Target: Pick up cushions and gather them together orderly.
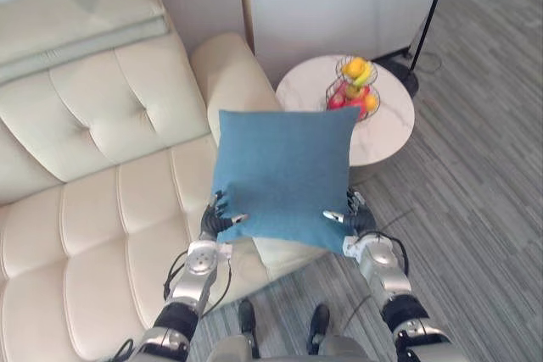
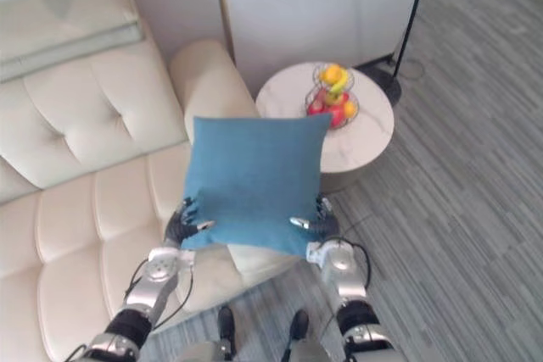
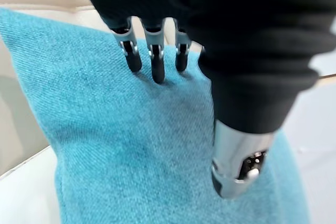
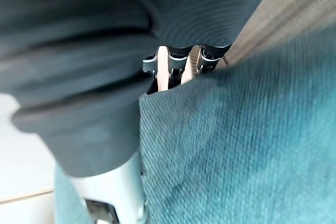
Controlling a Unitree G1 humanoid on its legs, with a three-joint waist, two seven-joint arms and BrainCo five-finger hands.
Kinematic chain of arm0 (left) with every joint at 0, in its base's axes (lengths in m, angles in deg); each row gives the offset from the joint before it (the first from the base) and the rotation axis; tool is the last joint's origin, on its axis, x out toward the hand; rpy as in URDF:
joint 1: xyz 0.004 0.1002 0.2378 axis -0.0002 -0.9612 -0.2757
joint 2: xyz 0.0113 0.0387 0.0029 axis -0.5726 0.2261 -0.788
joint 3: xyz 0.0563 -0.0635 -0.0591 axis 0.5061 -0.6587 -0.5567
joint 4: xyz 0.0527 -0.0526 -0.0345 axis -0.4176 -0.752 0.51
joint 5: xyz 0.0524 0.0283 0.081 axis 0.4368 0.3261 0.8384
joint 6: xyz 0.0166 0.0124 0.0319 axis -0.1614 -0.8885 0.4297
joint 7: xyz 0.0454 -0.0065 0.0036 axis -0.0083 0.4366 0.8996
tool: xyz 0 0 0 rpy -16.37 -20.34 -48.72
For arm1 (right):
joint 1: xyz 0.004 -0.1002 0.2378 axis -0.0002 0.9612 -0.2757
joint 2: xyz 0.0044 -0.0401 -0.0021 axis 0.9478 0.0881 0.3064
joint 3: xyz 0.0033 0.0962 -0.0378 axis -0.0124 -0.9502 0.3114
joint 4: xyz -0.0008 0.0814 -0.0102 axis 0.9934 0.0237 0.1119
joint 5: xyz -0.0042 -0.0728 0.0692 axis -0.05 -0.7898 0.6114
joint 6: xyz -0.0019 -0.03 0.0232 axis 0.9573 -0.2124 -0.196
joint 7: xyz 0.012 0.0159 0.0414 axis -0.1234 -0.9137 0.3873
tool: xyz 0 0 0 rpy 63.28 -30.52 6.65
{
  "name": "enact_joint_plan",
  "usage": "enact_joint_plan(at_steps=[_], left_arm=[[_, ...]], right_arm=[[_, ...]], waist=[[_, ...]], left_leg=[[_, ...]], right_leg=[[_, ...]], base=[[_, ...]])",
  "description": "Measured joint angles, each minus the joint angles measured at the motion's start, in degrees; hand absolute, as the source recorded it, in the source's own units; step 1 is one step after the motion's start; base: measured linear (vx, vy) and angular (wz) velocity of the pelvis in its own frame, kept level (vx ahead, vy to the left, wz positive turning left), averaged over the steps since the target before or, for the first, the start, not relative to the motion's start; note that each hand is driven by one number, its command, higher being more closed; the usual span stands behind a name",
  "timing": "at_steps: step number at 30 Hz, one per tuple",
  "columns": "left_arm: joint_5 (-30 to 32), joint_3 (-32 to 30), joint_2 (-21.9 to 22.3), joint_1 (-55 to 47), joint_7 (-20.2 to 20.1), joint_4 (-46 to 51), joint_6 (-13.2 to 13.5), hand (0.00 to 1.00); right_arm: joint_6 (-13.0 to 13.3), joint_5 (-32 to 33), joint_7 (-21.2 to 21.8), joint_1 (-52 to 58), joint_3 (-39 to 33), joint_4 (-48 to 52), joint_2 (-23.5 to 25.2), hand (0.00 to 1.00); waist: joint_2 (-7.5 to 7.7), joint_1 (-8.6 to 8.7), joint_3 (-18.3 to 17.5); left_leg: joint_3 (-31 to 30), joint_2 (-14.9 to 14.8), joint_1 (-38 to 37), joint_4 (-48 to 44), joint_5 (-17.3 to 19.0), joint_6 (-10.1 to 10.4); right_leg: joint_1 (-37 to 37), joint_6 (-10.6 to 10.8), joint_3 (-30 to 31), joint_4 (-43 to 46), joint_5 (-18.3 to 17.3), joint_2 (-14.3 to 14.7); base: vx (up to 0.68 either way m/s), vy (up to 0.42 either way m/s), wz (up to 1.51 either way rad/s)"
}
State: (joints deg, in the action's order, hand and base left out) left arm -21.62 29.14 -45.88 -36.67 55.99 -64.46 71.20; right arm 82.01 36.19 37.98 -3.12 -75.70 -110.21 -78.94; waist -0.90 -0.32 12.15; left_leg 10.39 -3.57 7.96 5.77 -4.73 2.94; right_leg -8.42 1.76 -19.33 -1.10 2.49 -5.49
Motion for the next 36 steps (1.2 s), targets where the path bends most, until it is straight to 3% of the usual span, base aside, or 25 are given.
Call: enact_joint_plan(at_steps=[7,13,27,36], left_arm=[[4.33,0.19,-1.08,8.28,3.06,-3.35,-1.00,0.00],[5.23,-2.27,-1.83,9.26,5.64,-2.70,-0.99,0.00],[-0.94,-13.27,-1.38,4.08,8.11,5.10,-0.87,0.00],[-2.53,-14.62,-0.39,3.05,8.63,5.06,-0.90,0.00]], right_arm=[[1.21,0.42,-1.94,-3.68,0.20,0.36,-0.12,0.00],[1.52,1.00,-3.07,-4.15,0.18,0.64,0.03,0.00],[2.23,0.91,-3.87,3.51,-4.91,3.02,1.11,0.00],[2.15,0.87,-3.93,3.77,-6.49,3.31,1.66,0.00]], waist=[[0.38,-0.04,2.86],[0.43,-0.10,2.96],[0.10,-0.44,4.09],[0.10,-0.54,4.13]], left_leg=[[0.19,-0.18,4.95,-0.42,-0.98,-0.30],[0.68,-0.27,6.48,0.01,-1.77,-0.24],[-0.26,0.01,5.90,0.02,-1.77,-0.24],[-0.54,0.17,6.69,0.02,-1.75,-0.24]], right_leg=[[-6.48,-0.26,1.06,3.13,0.15,-0.75],[-8.62,-0.37,1.41,3.63,0.21,-0.72],[-8.24,-0.28,1.44,5.17,-1.06,-1.05],[-8.97,-0.17,1.27,5.24,-1.19,-1.27]], base=[[-0.07,0.025,-0.05],[0.05,0.006,-0.04],[0.03,0.007,0.03],[0.04,0.007,0.02]])
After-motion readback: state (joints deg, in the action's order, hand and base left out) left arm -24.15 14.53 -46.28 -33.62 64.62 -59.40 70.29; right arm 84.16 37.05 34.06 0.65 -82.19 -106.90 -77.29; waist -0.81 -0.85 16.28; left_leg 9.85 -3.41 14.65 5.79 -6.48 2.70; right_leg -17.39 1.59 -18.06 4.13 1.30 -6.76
